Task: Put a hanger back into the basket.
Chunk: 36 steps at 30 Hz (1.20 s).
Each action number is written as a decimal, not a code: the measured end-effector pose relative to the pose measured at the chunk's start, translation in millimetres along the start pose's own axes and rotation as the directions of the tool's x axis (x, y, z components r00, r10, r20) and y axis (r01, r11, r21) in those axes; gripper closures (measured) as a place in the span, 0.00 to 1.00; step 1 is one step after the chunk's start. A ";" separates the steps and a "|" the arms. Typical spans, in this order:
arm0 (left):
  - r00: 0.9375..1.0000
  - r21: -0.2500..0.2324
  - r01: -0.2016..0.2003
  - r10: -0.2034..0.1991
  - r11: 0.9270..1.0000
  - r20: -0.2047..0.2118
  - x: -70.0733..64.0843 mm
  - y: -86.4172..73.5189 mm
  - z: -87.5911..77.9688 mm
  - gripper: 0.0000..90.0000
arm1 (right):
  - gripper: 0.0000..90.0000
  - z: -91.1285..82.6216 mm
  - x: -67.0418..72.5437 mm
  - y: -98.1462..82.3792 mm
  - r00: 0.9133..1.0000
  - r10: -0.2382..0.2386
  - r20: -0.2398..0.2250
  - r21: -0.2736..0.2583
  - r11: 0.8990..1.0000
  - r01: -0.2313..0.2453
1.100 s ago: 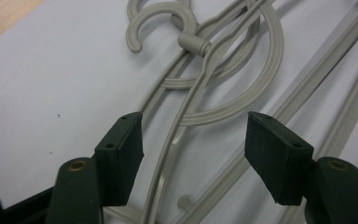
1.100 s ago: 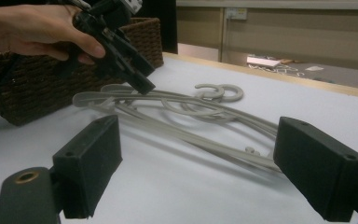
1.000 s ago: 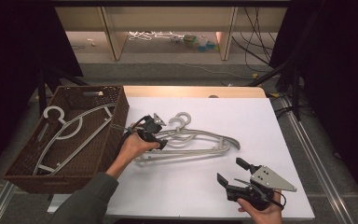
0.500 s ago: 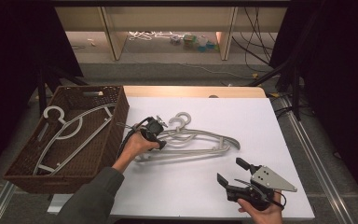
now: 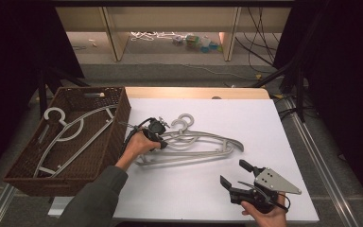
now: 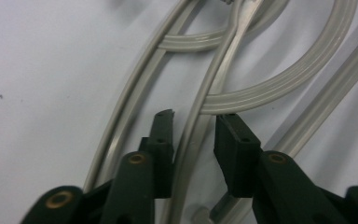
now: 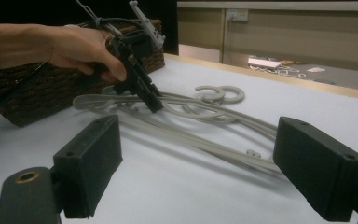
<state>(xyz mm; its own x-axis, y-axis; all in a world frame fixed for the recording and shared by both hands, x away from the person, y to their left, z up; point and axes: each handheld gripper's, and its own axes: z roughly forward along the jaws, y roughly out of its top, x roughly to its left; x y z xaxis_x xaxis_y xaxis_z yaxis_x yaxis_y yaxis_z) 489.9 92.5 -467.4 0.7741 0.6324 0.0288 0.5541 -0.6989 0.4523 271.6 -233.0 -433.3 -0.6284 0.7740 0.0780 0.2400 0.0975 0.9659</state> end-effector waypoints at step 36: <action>0.979 -0.190 -0.203 0.193 0.961 -0.067 -30.3 -13.7 -74.4 0.91 | 0.18 -0.1 0.1 -0.6 1.000 0.002 0.001 0.000 1.000 -0.002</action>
<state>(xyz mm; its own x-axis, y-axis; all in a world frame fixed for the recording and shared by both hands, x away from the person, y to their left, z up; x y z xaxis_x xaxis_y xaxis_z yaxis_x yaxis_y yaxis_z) 436.0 107.8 -408.1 0.8443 0.5063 0.1754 0.3172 -0.7361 0.5980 271.3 -233.1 -433.9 -0.6267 0.7751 0.0798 0.2413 0.0957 0.9657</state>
